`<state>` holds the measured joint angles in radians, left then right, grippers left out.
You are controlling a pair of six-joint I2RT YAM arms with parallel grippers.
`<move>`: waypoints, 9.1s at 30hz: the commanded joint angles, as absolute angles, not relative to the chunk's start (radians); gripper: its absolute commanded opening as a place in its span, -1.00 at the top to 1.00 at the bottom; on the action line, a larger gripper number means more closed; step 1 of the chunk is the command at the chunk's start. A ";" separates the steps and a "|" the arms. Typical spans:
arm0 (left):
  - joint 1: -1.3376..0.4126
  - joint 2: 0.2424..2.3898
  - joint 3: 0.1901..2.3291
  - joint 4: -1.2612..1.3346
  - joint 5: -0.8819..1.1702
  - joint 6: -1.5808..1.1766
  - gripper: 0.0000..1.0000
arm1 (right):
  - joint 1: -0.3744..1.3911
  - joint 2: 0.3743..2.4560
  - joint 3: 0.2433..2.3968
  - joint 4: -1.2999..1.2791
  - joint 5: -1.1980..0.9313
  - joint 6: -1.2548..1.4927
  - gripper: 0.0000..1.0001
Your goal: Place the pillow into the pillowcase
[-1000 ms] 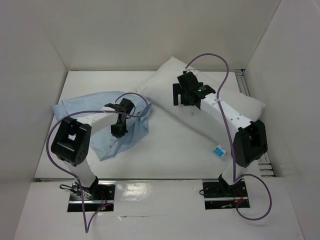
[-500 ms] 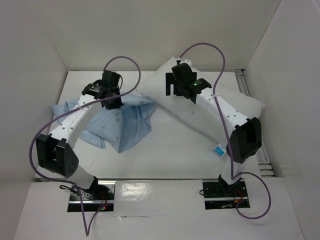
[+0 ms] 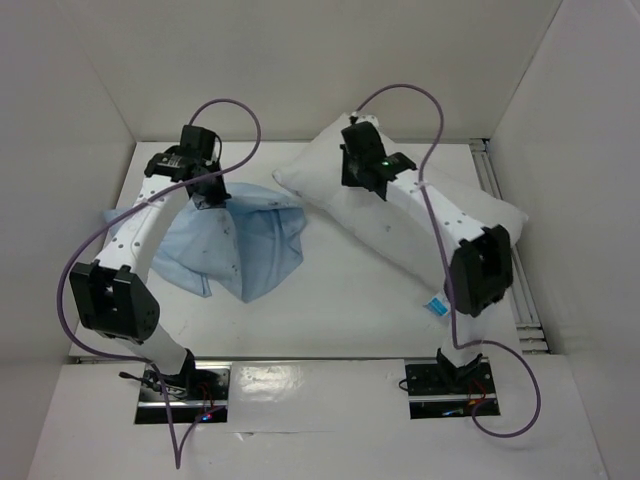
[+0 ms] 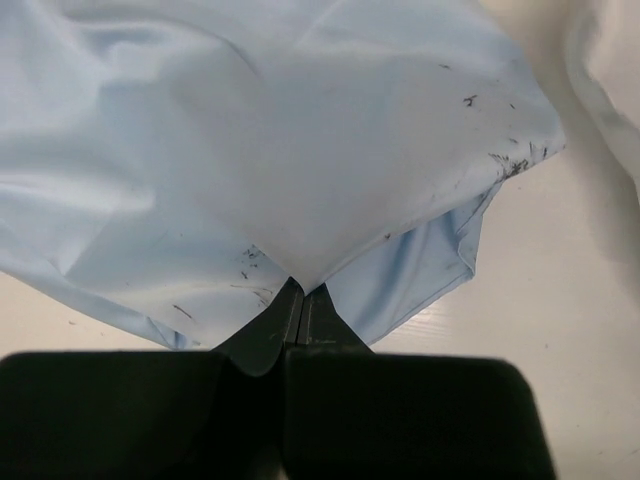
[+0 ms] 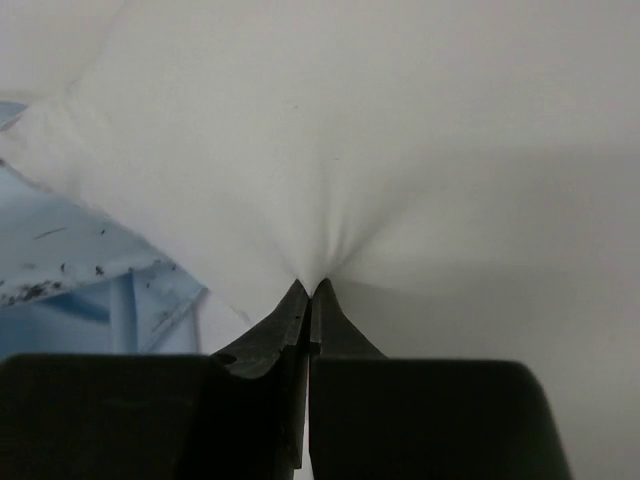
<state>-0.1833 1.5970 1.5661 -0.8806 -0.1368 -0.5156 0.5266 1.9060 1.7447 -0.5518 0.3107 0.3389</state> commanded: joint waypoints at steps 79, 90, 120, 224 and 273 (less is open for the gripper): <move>-0.046 1.307 1.577 -0.947 0.229 -0.364 1.00 | 0.870 1.338 1.204 -0.127 0.270 0.241 1.00; -0.046 1.336 1.456 -0.882 0.246 -0.382 1.00 | 0.962 1.371 1.408 -0.396 0.291 0.172 -0.77; -0.046 1.359 1.493 -0.853 0.178 -0.431 1.00 | 0.805 1.757 1.579 -0.554 -0.078 0.167 1.00; -0.356 1.290 1.629 -0.882 -0.465 -0.256 -0.17 | 0.764 1.664 1.347 -0.319 -0.114 0.451 1.00; -0.388 1.600 1.760 -0.784 -0.109 -0.288 1.00 | 0.792 1.542 1.362 -0.138 -0.046 0.359 1.00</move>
